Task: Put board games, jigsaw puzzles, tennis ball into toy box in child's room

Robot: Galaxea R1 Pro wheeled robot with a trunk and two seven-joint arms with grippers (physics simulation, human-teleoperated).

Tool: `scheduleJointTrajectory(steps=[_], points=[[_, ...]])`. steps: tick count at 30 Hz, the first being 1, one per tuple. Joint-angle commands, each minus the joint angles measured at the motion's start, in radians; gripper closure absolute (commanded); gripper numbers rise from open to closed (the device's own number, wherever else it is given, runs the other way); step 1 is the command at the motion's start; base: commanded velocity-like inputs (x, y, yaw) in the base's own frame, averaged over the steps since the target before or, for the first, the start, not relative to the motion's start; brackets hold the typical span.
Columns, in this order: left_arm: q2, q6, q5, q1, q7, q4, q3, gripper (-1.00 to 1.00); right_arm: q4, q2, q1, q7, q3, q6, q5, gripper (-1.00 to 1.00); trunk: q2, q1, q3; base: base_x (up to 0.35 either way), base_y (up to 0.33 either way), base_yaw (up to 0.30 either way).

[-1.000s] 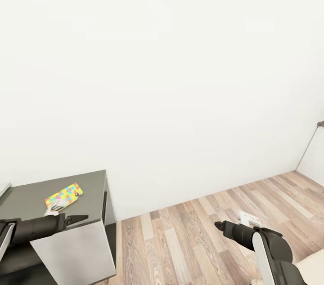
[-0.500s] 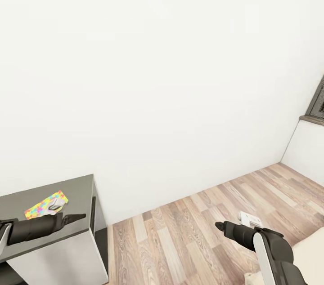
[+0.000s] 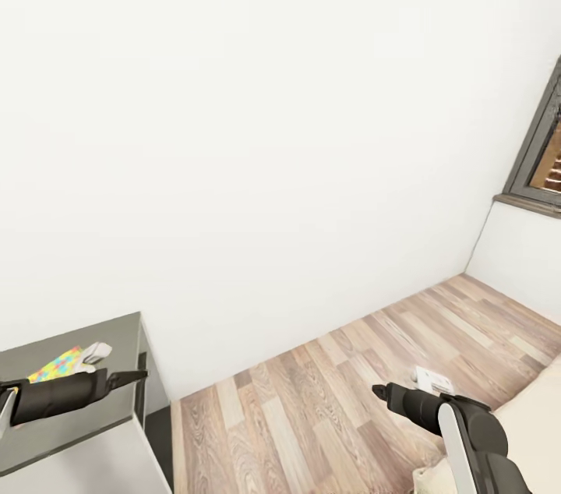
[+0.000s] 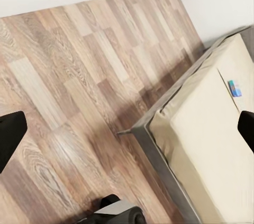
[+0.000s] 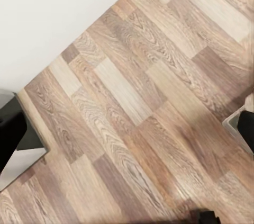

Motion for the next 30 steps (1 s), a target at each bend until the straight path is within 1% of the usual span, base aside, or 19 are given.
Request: scheduleJointTrajectory(steps=[1,7,10,15,22,30], points=[[0.000,0.010,0.000,-0.001,-0.004,0.000,0.001,-1.00,-0.001,0.001,-0.001,0.008,-0.003,0.004,0.001,-1.00,-0.002,0.001,-0.002,0.004,0.000,-0.268],[0.001,0.010,-0.002,-0.001,-0.003,0.000,0.001,-1.00,-0.001,0.000,-0.001,0.052,-0.003,0.002,0.003,-1.00,-0.002,0.001,-0.002,0.001,0.000,-0.258],[0.001,0.010,0.000,-0.001,-0.004,0.000,0.001,-1.00,-0.001,0.000,0.000,0.063,-0.004,0.001,0.004,-1.00,-0.002,0.001,-0.002,0.000,0.000,-0.159],[0.001,0.010,-0.002,-0.001,-0.004,0.000,0.001,-1.00,-0.001,0.001,-0.001,0.067,-0.004,0.000,0.004,-1.00,-0.002,0.001,-0.002,0.000,0.021,-0.052],[0.002,0.010,-0.003,-0.001,-0.003,0.000,0.001,-1.00,-0.001,0.001,-0.002,0.068,-0.005,-0.001,0.004,-1.00,-0.002,0.001,-0.002,0.000,0.099,-0.017],[0.002,0.010,-0.004,-0.001,-0.003,0.000,0.001,-1.00,-0.001,0.001,-0.001,0.070,-0.028,-0.001,0.002,-1.00,-0.002,0.001,-0.002,0.000,0.025,-0.201]])
